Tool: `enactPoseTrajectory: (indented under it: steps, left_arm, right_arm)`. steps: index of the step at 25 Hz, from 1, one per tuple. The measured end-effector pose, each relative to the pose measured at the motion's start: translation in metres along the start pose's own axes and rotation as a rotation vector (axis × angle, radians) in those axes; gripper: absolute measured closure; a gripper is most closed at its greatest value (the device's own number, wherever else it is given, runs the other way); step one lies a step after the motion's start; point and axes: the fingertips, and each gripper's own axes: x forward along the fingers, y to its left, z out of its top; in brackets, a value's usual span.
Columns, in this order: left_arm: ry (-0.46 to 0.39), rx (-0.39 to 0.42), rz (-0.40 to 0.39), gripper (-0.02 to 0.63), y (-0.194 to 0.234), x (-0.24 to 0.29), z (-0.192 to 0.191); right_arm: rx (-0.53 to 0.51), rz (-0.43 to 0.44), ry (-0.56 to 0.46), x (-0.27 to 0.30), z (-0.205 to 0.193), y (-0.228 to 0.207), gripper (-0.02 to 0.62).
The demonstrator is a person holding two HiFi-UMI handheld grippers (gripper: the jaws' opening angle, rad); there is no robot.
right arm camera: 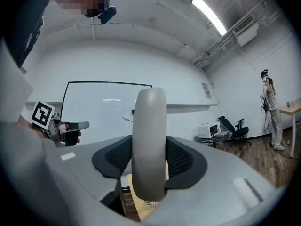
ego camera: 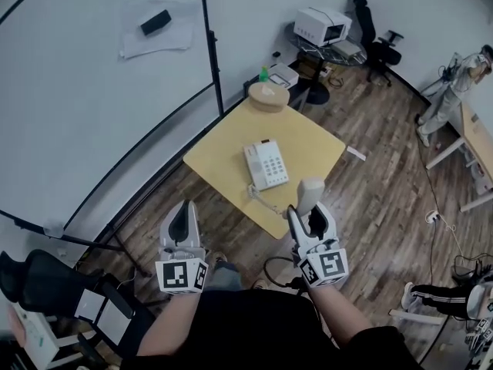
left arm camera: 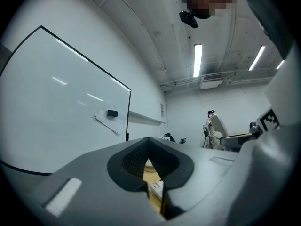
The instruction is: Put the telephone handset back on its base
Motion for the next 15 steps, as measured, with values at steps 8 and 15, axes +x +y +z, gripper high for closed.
enactPoseTrajectory:
  steps: [8,15]
  left_arm:
    - [0.001,-0.022,-0.021,0.607,0.037,0.069,-0.025]
    - [-0.006,-0.032,-0.058,0.607,0.087,0.153,-0.039]
  right_arm:
    - [-0.037,-0.003,0.022,0.061,-0.012,-0.003,0.373]
    - [-0.049,-0.035,0.034,0.136,-0.016,-0.007,0.373]
